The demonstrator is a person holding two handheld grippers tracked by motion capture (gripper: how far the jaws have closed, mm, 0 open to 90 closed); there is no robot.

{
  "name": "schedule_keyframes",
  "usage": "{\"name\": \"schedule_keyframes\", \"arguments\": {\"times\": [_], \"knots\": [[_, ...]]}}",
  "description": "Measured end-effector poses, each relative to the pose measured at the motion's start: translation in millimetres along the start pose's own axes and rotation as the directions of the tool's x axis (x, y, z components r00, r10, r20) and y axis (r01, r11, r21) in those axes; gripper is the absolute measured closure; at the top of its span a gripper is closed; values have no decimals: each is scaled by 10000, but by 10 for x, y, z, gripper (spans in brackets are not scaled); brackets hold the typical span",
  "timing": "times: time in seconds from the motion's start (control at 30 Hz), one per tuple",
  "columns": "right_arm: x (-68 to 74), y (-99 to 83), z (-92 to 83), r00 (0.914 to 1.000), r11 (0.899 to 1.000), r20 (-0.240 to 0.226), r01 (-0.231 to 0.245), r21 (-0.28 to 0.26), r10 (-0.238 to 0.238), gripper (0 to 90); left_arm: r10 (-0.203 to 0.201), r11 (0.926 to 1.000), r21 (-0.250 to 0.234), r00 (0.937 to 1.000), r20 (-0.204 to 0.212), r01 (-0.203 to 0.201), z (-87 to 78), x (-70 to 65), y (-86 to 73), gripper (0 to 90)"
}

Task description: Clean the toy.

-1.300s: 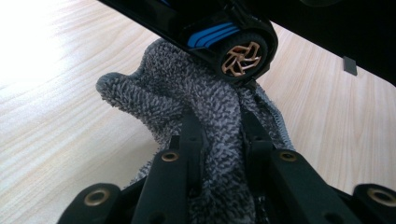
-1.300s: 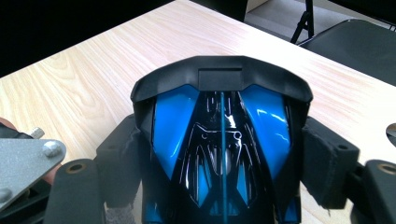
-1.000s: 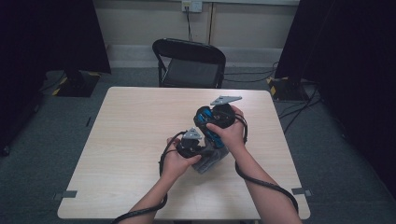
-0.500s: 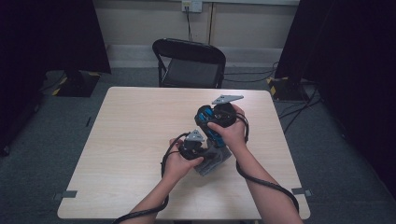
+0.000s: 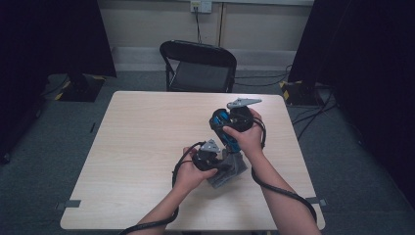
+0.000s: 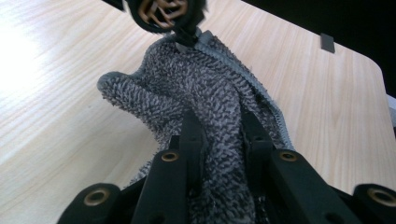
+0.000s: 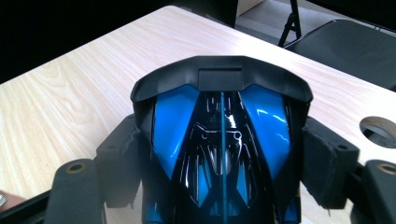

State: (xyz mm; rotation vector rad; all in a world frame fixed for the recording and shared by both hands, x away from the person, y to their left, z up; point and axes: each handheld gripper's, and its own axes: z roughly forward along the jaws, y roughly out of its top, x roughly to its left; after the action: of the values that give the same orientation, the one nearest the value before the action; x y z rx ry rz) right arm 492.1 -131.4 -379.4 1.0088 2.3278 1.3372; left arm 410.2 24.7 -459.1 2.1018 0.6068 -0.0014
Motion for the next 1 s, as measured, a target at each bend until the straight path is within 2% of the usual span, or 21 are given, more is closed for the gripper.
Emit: {"name": "schedule_keyframes", "arguments": {"times": [0.3, 1.0], "knots": [[-89, -50, -54, 9998, 9999, 178, -88, 67, 87, 257, 501, 9984, 266, 9987, -65, -499, -35, -37, 26, 750], [-375, -315, -206, 9967, 9977, 663, -503, 450, 473, 257, 398, 9987, 359, 9971, -652, -375, -285, 112, -45, 750]]}}
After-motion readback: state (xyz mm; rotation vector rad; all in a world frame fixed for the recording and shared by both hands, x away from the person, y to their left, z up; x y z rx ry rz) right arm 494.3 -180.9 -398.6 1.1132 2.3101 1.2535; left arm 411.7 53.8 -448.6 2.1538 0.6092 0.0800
